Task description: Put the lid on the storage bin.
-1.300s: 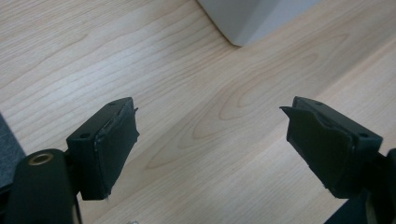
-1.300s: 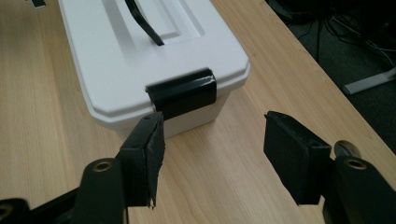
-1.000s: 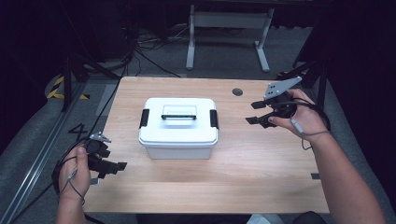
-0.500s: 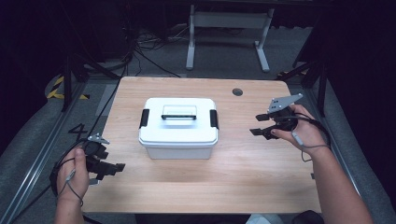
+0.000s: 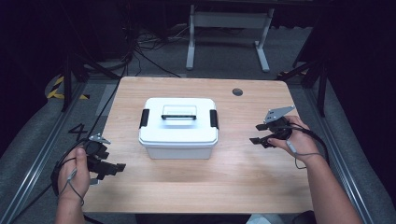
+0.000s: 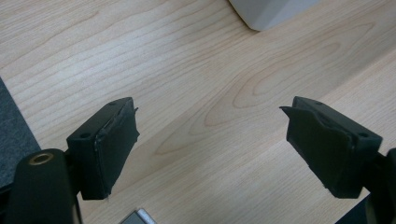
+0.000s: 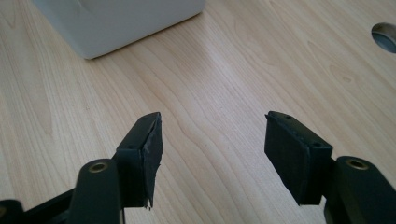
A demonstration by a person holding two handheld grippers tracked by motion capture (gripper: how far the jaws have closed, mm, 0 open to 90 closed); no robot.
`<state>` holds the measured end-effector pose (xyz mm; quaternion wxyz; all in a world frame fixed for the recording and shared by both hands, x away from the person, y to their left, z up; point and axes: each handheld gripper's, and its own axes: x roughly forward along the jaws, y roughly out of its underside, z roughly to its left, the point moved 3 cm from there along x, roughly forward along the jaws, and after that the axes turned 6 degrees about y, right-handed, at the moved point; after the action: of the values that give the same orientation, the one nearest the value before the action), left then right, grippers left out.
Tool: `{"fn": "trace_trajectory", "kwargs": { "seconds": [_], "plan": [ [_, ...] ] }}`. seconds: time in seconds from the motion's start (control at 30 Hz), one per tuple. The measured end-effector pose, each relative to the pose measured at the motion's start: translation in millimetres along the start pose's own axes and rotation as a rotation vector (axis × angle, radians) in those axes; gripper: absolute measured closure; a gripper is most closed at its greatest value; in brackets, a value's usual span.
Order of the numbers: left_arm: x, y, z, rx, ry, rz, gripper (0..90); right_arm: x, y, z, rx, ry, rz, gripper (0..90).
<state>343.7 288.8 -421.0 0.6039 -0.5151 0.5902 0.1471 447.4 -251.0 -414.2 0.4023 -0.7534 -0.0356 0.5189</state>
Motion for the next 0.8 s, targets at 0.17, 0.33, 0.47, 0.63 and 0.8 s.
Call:
{"fn": "trace_trajectory", "kwargs": {
  "seconds": [0.17, 0.33, 0.47, 0.63, 0.8],
  "plan": [
    [0.7, -0.1, 0.3, 0.001, -0.001, -0.002, 16.8, 6.8, 7.9, 1.3, 0.015, -0.002, 0.009, 38.2],
    [0.0, -0.4, 0.0, 0.006, 0.003, 0.0, 16.8, 13.7, 16.9, 3.2, 0.015, 0.0, 0.042, 38.0],
    [0.3, -0.7, -0.2, 0.007, 0.001, -0.003, 16.8, 20.9, 23.4, 5.0, 0.009, -0.003, 0.071, 38.0],
    [0.8, -0.9, 0.1, 0.009, 0.002, 0.0, 16.8, 30.1, 30.6, 10.1, -0.003, 0.0, 0.116, 37.6],
    [0.9, -0.8, 0.3, 0.012, 0.004, 0.002, 16.7, 35.6, 34.7, 13.2, -0.003, -0.013, 0.135, 37.6]
  ]
}}
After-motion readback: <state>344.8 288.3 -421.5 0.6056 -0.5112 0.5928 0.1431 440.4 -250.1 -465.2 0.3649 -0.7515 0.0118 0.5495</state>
